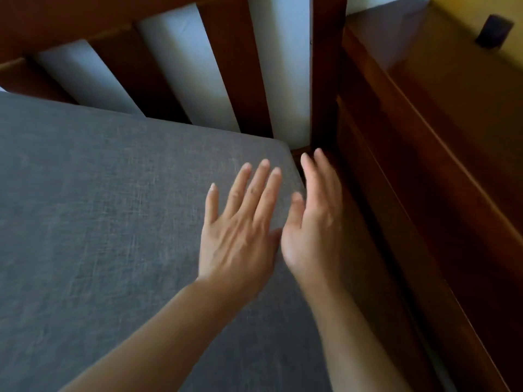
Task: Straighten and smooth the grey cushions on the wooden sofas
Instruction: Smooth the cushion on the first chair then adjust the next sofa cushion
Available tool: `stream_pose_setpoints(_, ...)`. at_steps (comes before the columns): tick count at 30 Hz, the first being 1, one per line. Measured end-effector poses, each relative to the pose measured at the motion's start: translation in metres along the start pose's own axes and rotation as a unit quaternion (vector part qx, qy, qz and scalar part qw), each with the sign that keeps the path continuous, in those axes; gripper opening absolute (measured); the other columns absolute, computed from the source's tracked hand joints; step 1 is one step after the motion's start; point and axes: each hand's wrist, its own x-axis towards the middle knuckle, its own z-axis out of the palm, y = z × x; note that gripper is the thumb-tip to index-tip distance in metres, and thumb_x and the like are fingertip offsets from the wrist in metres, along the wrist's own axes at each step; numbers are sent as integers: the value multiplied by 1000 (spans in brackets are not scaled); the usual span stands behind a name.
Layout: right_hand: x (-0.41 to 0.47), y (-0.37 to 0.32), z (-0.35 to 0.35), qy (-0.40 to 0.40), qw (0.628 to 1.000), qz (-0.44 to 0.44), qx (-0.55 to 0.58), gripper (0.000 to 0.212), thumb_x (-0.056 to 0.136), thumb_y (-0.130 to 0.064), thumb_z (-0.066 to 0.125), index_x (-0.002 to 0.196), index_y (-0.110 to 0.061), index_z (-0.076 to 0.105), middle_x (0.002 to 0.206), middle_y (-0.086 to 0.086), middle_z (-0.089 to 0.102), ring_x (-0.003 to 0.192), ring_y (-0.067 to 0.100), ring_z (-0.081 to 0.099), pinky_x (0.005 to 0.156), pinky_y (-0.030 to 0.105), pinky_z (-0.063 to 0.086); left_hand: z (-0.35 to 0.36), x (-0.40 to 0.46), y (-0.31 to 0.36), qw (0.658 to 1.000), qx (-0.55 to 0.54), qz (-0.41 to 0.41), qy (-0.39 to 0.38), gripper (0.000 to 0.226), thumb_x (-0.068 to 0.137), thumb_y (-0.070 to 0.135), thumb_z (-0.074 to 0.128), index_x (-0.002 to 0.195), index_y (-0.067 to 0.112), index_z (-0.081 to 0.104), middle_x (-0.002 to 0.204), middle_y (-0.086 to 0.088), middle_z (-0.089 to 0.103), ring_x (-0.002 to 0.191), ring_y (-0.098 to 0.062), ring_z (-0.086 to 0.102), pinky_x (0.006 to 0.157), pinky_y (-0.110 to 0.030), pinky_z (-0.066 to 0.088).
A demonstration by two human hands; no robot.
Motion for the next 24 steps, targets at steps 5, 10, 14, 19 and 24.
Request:
stream_pose_setpoints(5,-62,23,57,-277,945,51,-164,60,98,-43,19,152,-18,9,160,1,2,147,16,-2,119,41,3,23,-36,-36,972,82,-56,-212,61,101,43,19,152,20,-5,159,3,-14,145,-16,-15,115,-47,-6)
stream_pose_setpoints(10,-63,-57,40,-41,998,38,-13,50,98,-27,39,145,-10,34,154,7,27,143,21,22,116,37,18,-42,-79,-116,986,78,-147,27,68,91,46,31,152,18,18,160,0,7,147,-17,3,112,-47,-1)
stream_pose_setpoints(14,-96,-100,80,-243,959,-18,-142,61,95,-43,32,144,-7,35,153,12,28,139,30,31,111,48,30,-66,-109,-154,978,82,-146,-122,69,94,52,23,153,16,15,160,0,3,147,-16,1,115,-50,3)
stream_pose_setpoints(19,-69,-203,94,-78,995,-59,-5,55,93,-33,33,143,-9,39,151,8,34,141,24,28,113,43,17,-111,-125,-205,973,88,-210,47,64,93,50,22,151,29,6,160,6,-5,147,-14,-5,114,-47,-2)
stream_pose_setpoints(24,-91,-235,136,-278,953,-78,-91,63,97,-45,29,149,-10,24,158,10,16,145,24,16,117,42,13,-125,-152,-236,971,63,-223,-66,65,97,47,28,153,20,8,160,1,-3,147,-16,-4,115,-46,-1)
